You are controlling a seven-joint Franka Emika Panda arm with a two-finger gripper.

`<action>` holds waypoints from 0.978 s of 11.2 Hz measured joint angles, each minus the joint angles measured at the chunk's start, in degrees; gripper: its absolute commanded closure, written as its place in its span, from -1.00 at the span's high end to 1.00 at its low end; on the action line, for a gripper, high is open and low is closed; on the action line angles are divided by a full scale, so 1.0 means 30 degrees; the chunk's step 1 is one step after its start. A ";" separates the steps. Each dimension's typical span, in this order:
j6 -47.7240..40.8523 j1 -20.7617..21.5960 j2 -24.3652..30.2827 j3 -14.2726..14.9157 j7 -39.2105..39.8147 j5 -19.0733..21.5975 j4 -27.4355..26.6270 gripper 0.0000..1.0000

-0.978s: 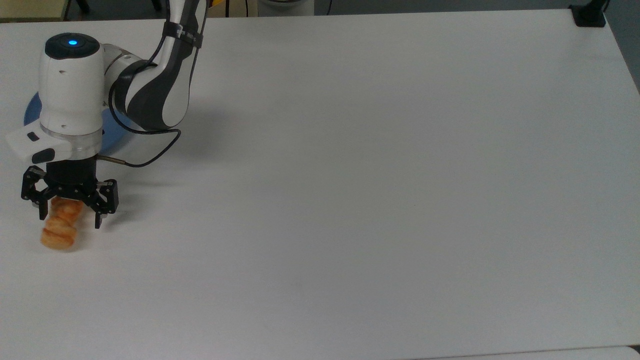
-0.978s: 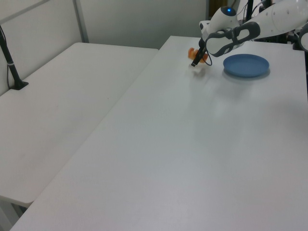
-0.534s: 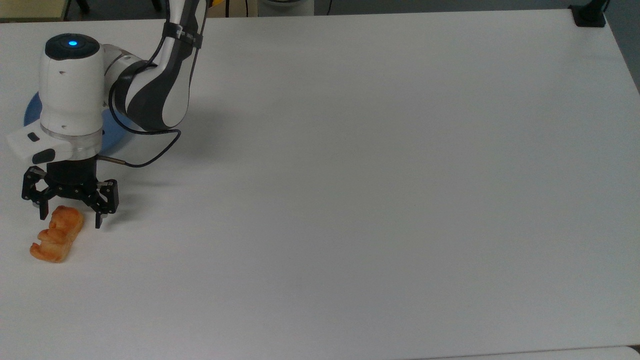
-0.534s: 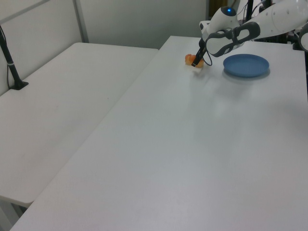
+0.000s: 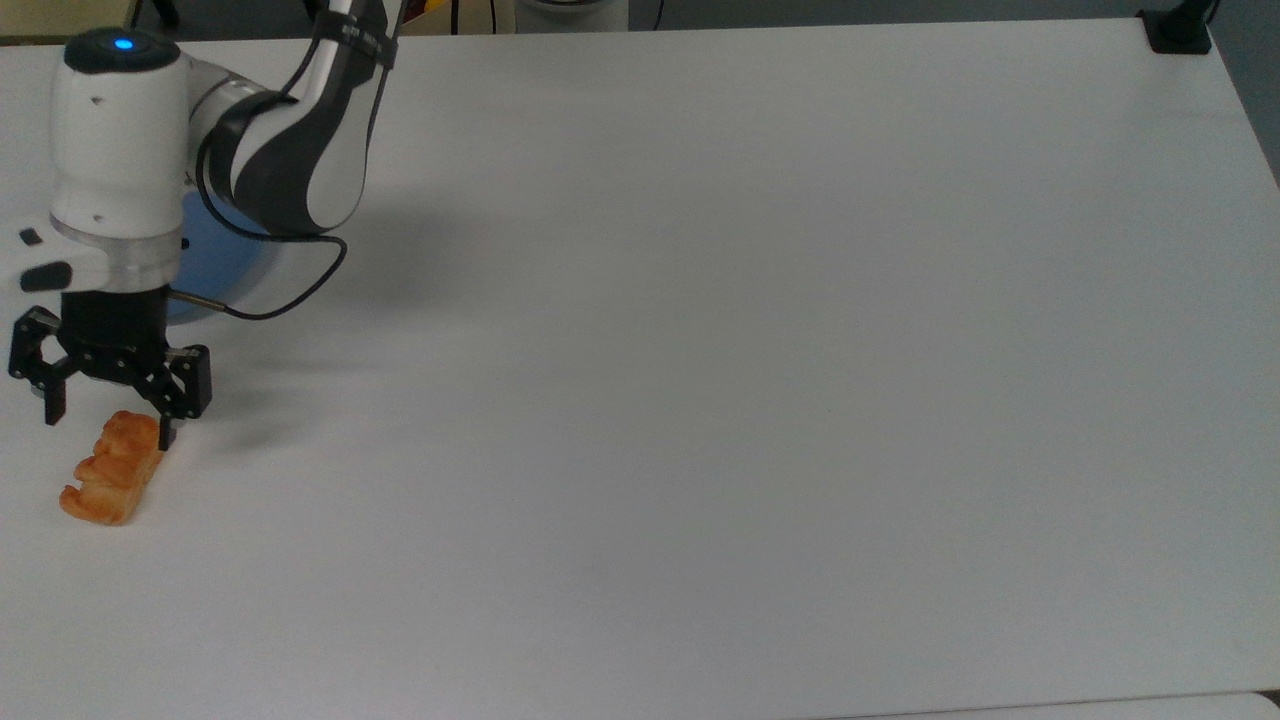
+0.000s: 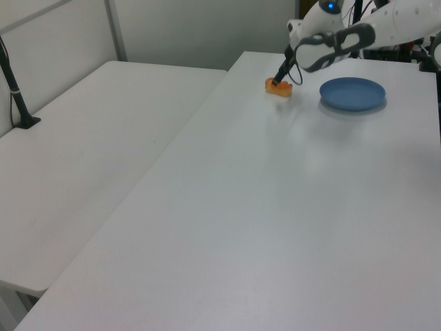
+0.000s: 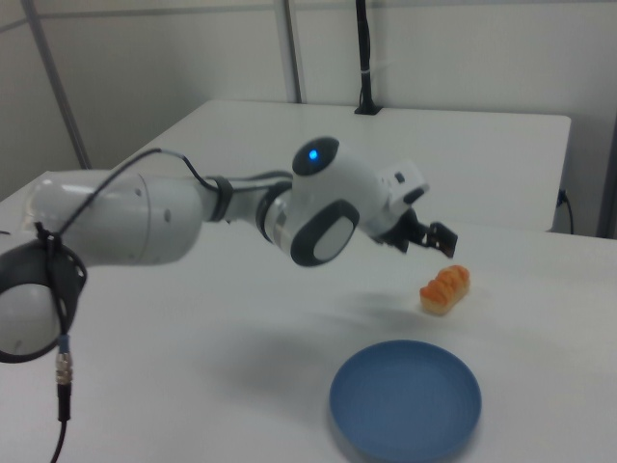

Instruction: Put the bread on the table

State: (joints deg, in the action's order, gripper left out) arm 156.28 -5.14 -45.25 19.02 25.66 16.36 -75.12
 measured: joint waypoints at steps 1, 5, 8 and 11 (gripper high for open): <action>-0.0190 -0.0023 0.1031 -0.0103 -0.0874 0.0035 -0.0371 1.00; -0.6872 0.0040 0.7568 -0.0643 -0.3563 0.0024 -0.3784 1.00; -1.2210 0.0625 1.1854 -0.0918 -0.6448 -0.1665 -0.6024 1.00; -1.4453 0.1660 1.4799 -0.1760 -0.7222 -0.2288 -0.8454 1.00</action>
State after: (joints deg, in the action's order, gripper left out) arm 112.93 -0.16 -0.85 13.75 4.00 9.50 -100.48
